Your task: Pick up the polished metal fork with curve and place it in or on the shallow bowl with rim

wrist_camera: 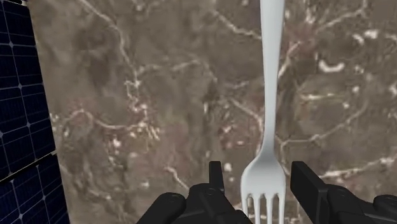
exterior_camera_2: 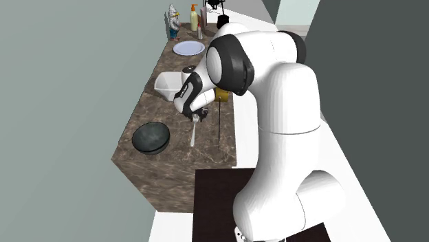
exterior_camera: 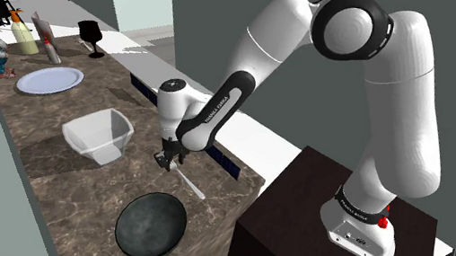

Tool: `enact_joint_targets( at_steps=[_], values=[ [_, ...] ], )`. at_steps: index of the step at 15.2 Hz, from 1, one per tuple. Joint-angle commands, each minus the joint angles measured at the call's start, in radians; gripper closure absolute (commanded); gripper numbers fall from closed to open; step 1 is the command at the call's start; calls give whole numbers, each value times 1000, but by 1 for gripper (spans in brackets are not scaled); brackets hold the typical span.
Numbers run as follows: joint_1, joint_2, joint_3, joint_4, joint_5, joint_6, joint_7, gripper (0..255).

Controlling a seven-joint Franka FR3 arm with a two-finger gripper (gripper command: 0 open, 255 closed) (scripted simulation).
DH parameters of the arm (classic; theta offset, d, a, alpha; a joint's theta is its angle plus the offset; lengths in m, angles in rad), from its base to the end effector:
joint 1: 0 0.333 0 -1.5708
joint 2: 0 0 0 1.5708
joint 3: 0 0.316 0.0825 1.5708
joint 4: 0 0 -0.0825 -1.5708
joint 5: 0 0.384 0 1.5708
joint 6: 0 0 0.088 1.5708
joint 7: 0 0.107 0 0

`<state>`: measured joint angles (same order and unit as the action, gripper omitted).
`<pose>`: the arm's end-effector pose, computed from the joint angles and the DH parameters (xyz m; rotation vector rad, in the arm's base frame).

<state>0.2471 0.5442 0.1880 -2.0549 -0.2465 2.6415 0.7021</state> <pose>0.5385 0.2565 0.1768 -3.1285 0.1300 -0.1023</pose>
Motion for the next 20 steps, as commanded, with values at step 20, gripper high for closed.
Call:
enact_joint_targets(
  at_steps=[20],
  values=[
    [-34,-155,54,-13,66,-136,-49,255]
  ],
)
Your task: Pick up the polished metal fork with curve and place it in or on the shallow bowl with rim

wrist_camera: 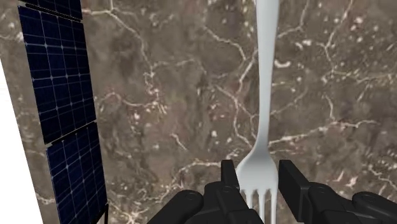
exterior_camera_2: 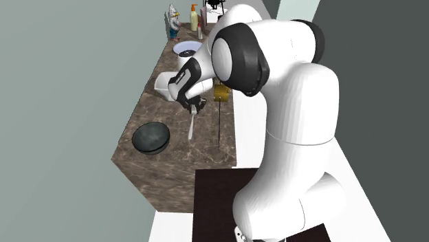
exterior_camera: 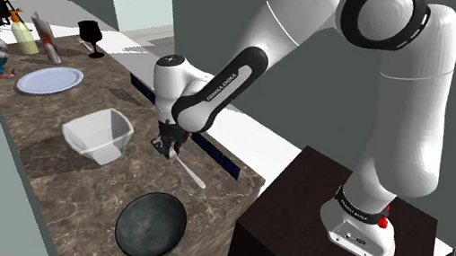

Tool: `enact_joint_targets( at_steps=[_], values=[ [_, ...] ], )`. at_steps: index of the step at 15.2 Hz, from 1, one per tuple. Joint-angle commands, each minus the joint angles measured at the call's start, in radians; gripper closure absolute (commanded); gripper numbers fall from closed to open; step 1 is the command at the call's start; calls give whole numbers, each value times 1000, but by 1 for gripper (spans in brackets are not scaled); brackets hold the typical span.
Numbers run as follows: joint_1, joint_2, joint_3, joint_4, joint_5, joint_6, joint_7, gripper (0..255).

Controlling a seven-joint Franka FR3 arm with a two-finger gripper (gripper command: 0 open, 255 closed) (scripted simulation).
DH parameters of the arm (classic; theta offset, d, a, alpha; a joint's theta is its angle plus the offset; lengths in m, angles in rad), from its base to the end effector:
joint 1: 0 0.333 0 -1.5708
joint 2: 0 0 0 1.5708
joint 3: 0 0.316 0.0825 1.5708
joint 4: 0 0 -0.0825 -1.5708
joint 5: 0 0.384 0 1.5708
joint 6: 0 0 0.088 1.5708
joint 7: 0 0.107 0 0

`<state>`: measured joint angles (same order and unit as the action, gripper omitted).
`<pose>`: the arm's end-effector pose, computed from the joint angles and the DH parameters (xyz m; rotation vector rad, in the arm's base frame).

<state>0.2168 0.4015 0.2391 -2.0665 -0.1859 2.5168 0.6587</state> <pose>0.5370 0.2618 0.2469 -3.1210 0.1195 -0.1043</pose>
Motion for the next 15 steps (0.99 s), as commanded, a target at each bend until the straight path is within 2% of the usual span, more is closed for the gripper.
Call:
enact_joint_targets(
  at_steps=[1,15],
  values=[
    [-6,-22,6,0,10,-22,-9,255],
    [-26,-148,33,34,69,-177,-51,255]
  ],
)
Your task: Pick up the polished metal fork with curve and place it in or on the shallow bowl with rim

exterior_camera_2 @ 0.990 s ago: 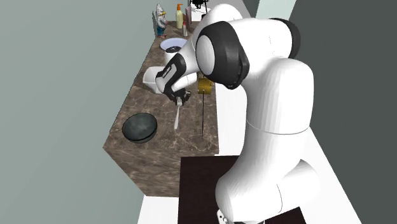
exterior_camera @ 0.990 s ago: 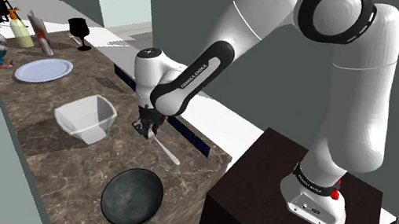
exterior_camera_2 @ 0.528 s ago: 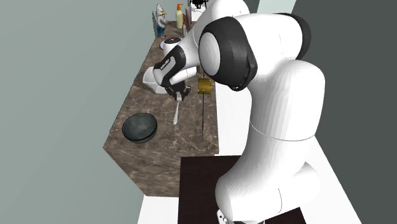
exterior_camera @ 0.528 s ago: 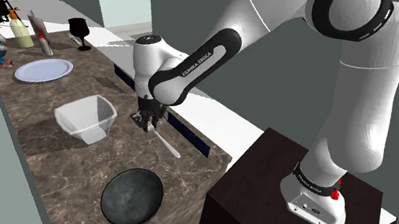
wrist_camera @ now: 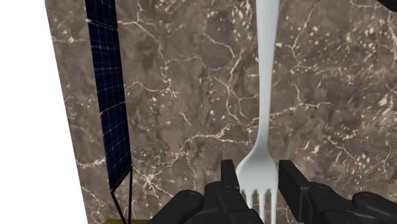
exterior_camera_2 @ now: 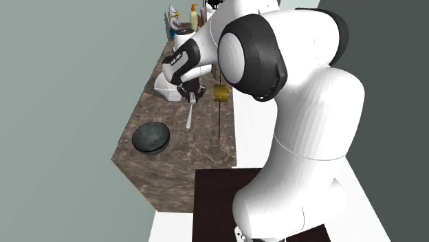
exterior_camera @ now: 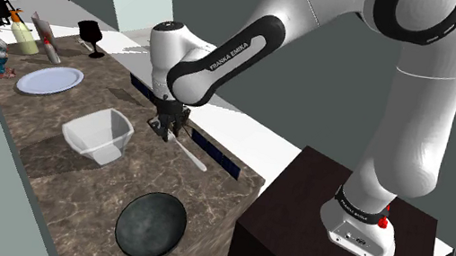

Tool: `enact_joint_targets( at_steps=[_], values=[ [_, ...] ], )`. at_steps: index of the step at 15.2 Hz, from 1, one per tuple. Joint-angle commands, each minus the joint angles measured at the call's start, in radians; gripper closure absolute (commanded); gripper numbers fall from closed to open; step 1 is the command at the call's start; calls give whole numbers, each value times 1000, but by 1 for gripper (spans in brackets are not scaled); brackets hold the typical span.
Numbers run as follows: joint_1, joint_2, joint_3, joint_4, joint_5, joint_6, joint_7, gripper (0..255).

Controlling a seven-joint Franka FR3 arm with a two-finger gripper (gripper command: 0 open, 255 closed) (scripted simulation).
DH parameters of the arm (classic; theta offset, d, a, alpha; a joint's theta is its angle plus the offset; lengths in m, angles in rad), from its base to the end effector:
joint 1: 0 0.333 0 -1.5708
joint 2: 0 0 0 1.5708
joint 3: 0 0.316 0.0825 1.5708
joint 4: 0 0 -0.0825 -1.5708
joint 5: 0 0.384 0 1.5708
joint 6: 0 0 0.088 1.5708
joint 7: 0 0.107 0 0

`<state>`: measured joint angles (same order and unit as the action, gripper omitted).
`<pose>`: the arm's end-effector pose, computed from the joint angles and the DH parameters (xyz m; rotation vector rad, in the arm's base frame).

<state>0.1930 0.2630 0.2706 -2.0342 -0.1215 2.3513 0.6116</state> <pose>0.5373 0.2613 0.3267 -3.1208 0.1193 -0.1043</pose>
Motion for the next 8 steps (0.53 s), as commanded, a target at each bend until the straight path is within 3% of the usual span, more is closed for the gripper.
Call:
enact_joint_targets(
  at_steps=[1,3,8],
  values=[
    [-3,-17,3,6,8,-23,-6,255],
    [-4,-29,4,13,13,-41,-10,255],
    [64,-63,45,-35,5,-32,107,255]
  ],
)
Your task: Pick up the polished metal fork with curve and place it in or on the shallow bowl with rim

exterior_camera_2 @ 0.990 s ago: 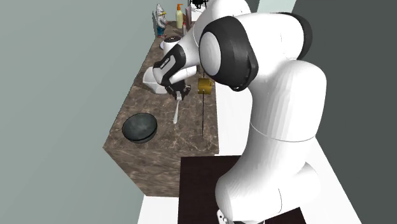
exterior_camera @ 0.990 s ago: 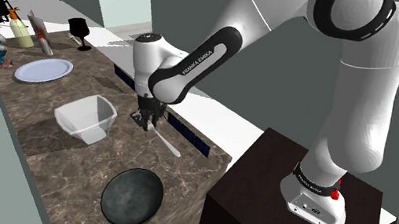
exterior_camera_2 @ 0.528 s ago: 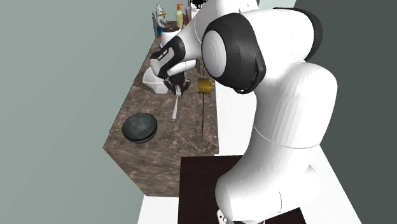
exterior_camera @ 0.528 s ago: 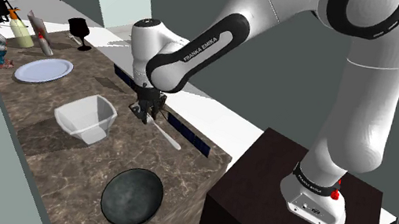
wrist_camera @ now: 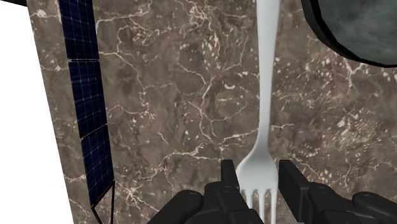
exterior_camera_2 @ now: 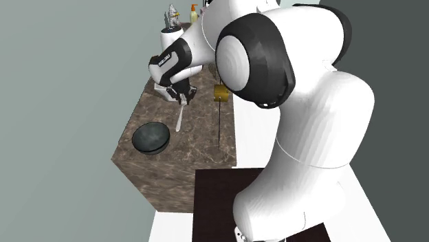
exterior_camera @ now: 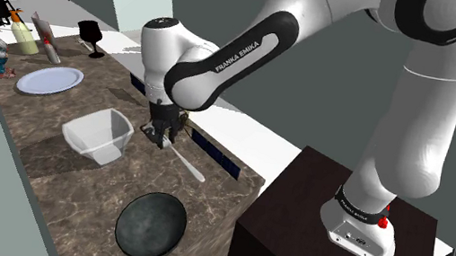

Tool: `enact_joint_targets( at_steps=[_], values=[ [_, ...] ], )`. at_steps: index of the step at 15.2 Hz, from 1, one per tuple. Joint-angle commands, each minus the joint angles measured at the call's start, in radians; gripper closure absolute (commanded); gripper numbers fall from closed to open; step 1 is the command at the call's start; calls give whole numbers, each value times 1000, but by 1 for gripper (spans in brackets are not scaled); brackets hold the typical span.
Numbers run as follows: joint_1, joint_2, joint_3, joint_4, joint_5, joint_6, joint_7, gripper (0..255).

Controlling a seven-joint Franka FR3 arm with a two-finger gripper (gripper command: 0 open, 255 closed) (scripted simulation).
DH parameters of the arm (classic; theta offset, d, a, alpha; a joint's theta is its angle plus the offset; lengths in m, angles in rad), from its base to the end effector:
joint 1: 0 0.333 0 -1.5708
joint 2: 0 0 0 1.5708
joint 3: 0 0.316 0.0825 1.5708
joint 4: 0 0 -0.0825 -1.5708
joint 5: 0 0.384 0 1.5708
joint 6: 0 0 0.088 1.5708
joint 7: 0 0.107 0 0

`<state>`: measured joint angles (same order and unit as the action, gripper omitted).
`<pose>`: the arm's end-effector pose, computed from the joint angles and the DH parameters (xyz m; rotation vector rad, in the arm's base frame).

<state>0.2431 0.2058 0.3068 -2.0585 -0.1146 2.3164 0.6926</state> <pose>0.5037 0.3010 0.3466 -3.1210 0.1180 -0.1035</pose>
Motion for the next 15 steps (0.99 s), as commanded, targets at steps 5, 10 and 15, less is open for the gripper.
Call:
enact_joint_targets(
  at_steps=[5,10,15],
  values=[
    [85,-20,51,-29,-16,2,149,255],
    [160,-12,93,-19,-38,-9,277,255],
    [225,19,121,6,-68,-14,387,255]
  ],
)
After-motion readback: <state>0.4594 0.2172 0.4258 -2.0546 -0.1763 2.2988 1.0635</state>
